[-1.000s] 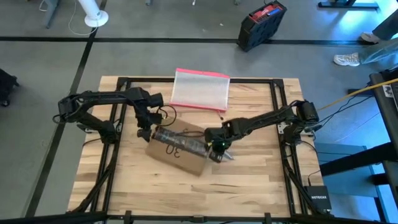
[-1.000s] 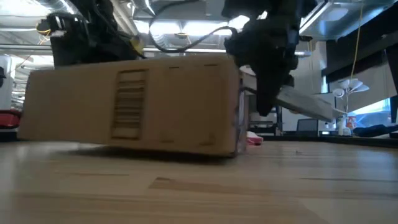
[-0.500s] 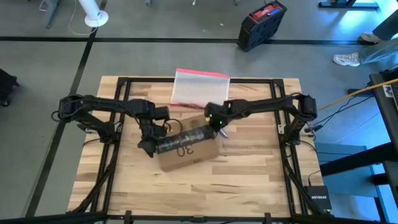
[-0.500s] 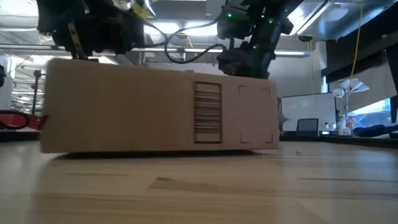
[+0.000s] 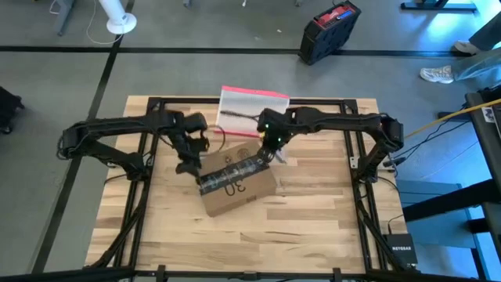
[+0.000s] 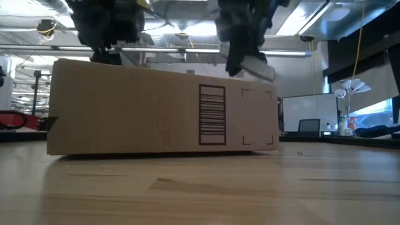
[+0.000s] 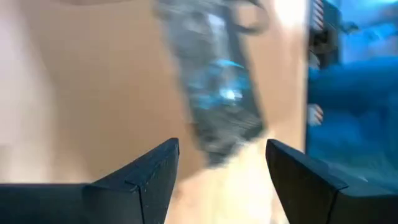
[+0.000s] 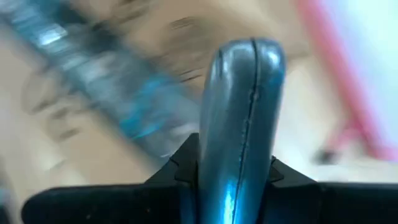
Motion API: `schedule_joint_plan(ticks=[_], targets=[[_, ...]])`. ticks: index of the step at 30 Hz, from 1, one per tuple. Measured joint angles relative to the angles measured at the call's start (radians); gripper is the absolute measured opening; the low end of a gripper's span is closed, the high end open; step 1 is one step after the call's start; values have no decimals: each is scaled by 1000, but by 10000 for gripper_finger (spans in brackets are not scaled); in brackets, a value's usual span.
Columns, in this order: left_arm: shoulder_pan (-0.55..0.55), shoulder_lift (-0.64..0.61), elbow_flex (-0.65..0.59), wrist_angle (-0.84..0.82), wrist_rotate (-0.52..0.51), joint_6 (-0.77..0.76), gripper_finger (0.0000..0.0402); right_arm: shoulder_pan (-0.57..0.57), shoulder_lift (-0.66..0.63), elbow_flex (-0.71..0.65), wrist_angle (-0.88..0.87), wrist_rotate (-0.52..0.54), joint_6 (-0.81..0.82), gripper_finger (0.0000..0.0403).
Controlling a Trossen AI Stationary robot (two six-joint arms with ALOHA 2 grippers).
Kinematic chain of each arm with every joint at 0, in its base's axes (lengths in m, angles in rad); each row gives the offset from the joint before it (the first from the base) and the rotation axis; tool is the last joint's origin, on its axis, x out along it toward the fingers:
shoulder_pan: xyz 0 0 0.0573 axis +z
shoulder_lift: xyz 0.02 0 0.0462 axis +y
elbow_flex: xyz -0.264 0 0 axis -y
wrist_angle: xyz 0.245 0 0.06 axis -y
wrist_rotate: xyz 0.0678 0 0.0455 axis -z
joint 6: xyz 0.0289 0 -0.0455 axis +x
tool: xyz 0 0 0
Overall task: Unpack boxes
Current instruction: Open the cardboard box using the gray cutter
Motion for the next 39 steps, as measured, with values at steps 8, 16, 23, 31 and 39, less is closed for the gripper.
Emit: schedule_joint_plan(ticks=[8,16,23,31,39], targets=[[195,-1,-84,32,-31,2,235,119,7,-25,34,5,86,64],[193,8,-184,87,35,-26,235,154,81,-24,125,-4,114,64],[150,8,-189,100,-36,-72,235,146,175,-18,179,-65,115,65],[133,7,-189,89,-7,-86,235,148,178,46,122,-22,83,65],[134,7,-189,50,1,-75,235,162,178,164,-111,-32,30,65]])
